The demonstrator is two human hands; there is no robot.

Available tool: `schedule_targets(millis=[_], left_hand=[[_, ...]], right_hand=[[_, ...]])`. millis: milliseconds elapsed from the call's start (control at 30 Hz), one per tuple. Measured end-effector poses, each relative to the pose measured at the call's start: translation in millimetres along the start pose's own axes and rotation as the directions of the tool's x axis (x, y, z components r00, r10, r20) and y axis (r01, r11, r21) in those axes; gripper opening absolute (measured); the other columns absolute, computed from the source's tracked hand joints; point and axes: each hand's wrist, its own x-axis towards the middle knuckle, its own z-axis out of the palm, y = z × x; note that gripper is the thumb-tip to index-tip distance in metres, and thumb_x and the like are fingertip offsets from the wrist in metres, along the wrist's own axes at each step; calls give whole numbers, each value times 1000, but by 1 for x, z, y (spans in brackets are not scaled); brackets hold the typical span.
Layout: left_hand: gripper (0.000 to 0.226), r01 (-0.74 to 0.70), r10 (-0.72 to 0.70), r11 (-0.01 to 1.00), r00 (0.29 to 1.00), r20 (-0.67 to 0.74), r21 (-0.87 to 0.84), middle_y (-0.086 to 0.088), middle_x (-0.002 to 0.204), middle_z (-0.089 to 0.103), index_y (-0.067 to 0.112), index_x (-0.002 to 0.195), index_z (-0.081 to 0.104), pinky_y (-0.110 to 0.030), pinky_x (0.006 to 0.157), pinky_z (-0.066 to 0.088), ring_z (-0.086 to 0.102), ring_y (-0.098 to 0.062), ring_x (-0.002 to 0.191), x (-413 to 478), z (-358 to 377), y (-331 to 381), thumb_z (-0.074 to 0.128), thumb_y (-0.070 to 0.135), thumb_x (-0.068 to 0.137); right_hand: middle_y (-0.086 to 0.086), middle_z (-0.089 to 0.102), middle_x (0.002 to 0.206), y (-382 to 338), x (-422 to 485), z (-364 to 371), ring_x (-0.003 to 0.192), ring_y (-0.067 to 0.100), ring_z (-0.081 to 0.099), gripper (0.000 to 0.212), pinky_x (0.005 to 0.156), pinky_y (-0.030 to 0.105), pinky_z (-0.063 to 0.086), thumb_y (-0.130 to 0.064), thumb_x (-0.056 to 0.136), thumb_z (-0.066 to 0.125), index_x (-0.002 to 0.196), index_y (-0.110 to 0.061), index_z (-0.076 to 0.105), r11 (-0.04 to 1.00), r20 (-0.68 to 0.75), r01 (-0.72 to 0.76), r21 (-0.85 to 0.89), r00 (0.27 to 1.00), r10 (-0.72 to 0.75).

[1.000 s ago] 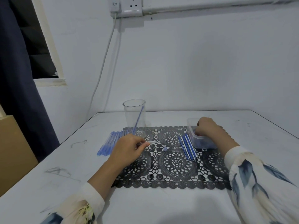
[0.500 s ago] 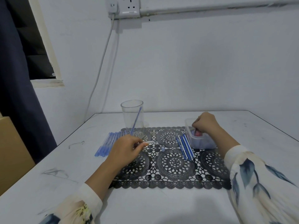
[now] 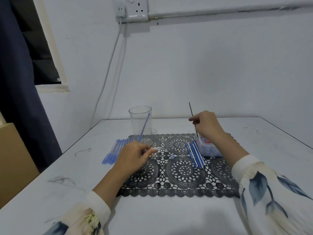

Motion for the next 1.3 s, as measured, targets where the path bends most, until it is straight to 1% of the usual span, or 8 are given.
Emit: schedule_targets(millis=[200,400,500,567,633,733,900,1300], left_hand=[[28,11,-12,1000,1000,11,6,6,78,67,20,94,73,-21,69,43,55,-6,73,0,-1,-1,56,42,88],[26,22,-22,1000,1000,2,0,7,77,66,19,94,72,-19,66,36,53,-6,71,0,-1,-1,56,39,89],[25,24,-24,1000,1000,-9,-3,7,75,66,20,93,73,-20,65,38,53,-5,70,0,-1,-4,57,38,89],[23,30,-30,999,999,-20,-13,7,76,67,20,94,73,-19,63,38,54,-4,69,0,-1,-5,58,38,89],[23,31,-32,999,999,-31,-25,7,77,67,19,94,73,-17,63,36,52,-2,68,1,-2,-4,59,36,88],[22,29,-30,999,998,-50,-25,8,76,66,20,93,73,-14,61,34,50,1,66,1,-2,-5,59,36,88],[23,32,-32,999,997,-70,-12,9,74,66,22,90,73,-20,61,36,50,-3,68,0,-1,-9,58,39,88],[24,38,-40,999,996,-83,-18,9,74,67,21,90,74,-16,59,35,50,0,66,0,-1,-9,59,40,88]], right_hand=[[10,66,111,-9,-4,5,103,23,60,29,93,27,43,1,87,53,110,-8,68,989,-1,129,-66,992,-129],[6,59,105,-11,-17,23,94,23,57,23,77,29,41,-20,91,58,108,-11,69,926,70,321,-200,947,-314],[7,65,98,-10,-25,32,87,26,61,18,76,32,47,-13,88,61,102,-8,71,875,62,449,-182,893,-445],[9,65,86,-6,-32,41,75,28,61,20,68,39,52,-3,82,65,101,-8,71,830,72,526,-186,850,-522],[8,59,78,0,-38,48,66,26,58,38,53,35,50,7,74,67,107,-12,69,801,95,565,-198,824,-558],[7,54,74,2,-43,52,57,21,52,59,45,25,38,15,65,68,113,-19,66,773,88,587,-243,806,-585],[5,54,71,7,-42,58,51,18,48,70,42,25,39,17,59,69,115,-24,65,719,51,651,-243,748,-661],[5,59,73,8,-42,64,53,17,50,65,43,27,43,10,62,75,115,-26,66,678,-14,694,-243,697,-717]])
